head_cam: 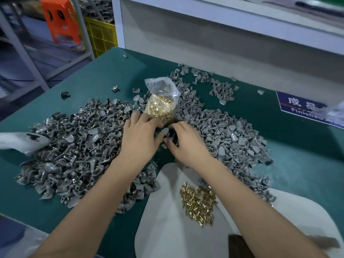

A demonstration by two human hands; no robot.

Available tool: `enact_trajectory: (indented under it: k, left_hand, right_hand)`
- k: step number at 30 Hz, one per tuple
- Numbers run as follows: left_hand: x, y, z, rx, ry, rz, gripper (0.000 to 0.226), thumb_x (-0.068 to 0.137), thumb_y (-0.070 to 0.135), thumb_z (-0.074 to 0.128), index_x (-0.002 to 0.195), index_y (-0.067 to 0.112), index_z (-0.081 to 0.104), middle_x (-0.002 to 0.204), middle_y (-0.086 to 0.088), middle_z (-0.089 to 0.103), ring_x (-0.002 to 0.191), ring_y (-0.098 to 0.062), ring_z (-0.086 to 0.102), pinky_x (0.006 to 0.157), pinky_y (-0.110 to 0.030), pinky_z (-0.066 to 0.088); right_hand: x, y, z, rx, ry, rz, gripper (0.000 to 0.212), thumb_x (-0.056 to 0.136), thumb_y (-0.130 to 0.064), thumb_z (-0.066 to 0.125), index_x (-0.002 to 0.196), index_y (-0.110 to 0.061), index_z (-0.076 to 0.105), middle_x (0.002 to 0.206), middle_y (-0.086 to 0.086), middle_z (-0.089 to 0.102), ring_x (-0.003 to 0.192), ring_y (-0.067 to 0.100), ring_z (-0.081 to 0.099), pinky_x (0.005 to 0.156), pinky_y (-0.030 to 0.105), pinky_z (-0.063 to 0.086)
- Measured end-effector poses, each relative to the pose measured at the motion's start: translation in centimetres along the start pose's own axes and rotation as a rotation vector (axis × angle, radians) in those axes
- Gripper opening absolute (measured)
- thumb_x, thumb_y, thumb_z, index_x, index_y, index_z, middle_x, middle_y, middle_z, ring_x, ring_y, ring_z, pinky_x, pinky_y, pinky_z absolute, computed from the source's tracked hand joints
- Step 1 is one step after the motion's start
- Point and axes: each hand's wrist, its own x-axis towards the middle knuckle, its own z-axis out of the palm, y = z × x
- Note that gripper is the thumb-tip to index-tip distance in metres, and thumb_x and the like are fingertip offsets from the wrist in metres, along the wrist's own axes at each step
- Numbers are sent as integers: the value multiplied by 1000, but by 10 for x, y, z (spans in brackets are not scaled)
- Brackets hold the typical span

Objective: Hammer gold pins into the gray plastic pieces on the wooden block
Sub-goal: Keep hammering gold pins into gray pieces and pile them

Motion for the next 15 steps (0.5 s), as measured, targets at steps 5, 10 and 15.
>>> enact_trajectory:
  k: [5,10,15]
  left_hand:
    - [23,14,8,111,-115,52,20,95,32,62,112,35,72,119,2,65,123,-26,43,97,-39,34]
    - [12,1,6,15,-62,-11,14,93,19,64,94,29,73,100,6,73,111,-26,53,90,-38,30]
    - [-11,-14,-5,-99,96,-83,17,99,24,57,110,24,70,113,2,70,116,-30,49,92,-45,36]
  right_hand:
    - [-6,10,2,109,33,20,28,94,-34,69,109,-10,66,108,3,59,102,22,57,93,43,50]
    - [-10,12,1,130,63,-1,22,94,-34,67,107,-16,67,106,-3,61,100,16,56,92,40,50]
    - [-10,13,0,117,51,-4,31,97,-39,64,123,-21,62,118,-4,64,109,14,56,97,38,47]
